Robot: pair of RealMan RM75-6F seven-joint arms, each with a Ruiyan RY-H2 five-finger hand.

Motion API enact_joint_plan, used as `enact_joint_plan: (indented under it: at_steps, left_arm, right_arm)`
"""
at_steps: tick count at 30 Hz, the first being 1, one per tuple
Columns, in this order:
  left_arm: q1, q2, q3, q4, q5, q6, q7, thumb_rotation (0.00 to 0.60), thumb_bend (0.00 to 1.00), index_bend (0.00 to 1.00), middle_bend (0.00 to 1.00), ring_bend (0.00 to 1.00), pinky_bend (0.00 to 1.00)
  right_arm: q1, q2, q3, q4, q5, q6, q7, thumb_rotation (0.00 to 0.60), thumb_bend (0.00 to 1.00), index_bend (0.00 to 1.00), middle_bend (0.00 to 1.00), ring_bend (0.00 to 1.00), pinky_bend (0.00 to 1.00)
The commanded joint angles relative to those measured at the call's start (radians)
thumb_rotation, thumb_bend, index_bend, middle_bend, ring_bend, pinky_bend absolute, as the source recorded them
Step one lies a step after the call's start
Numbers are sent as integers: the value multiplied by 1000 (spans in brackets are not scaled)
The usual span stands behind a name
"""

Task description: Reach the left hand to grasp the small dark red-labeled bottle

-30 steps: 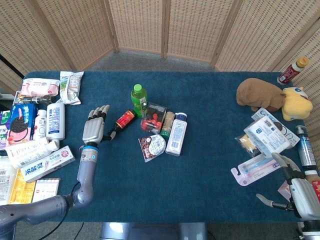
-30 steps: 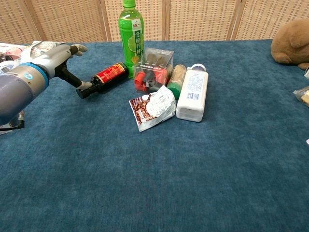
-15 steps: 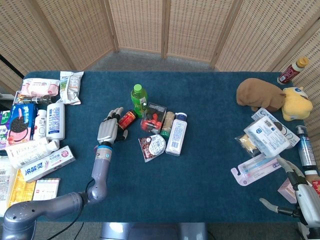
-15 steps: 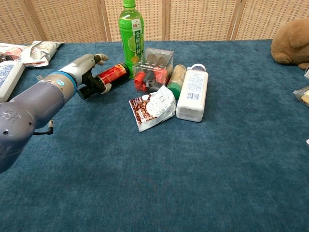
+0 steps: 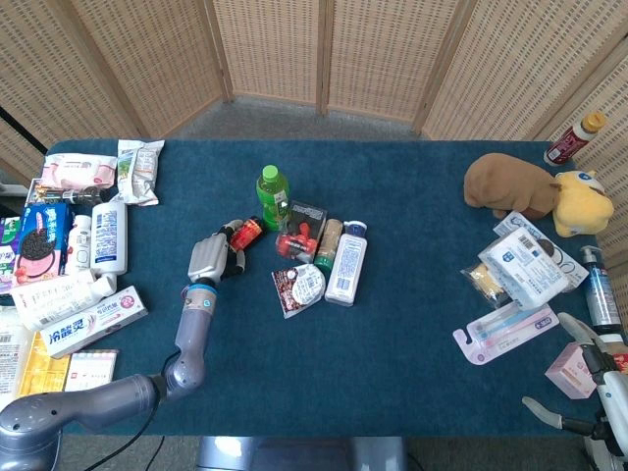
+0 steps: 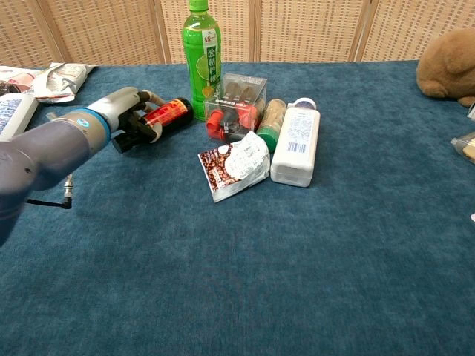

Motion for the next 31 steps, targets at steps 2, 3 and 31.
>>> enact_joint_plan:
  at_steps: [2, 3, 31]
  left_arm:
    - [42, 85, -27, -108, -12, 7, -46, 600, 703, 398, 388, 545, 764]
    - [52, 103, -33, -134, -6, 13, -63, 600, 703, 398, 388, 548, 767]
    - [413, 560, 48, -832, 607, 365, -472, 600, 647, 385, 383, 537, 751]
  right_arm:
    - [1, 0, 3, -9, -1, 0, -15, 400, 81, 0, 54, 0, 0]
    - [2, 0, 4, -12, -1, 0, -19, 399, 82, 0, 54, 0, 0]
    - [88, -88, 44, -2, 40, -123, -79, 398, 78, 0, 62, 0, 0]
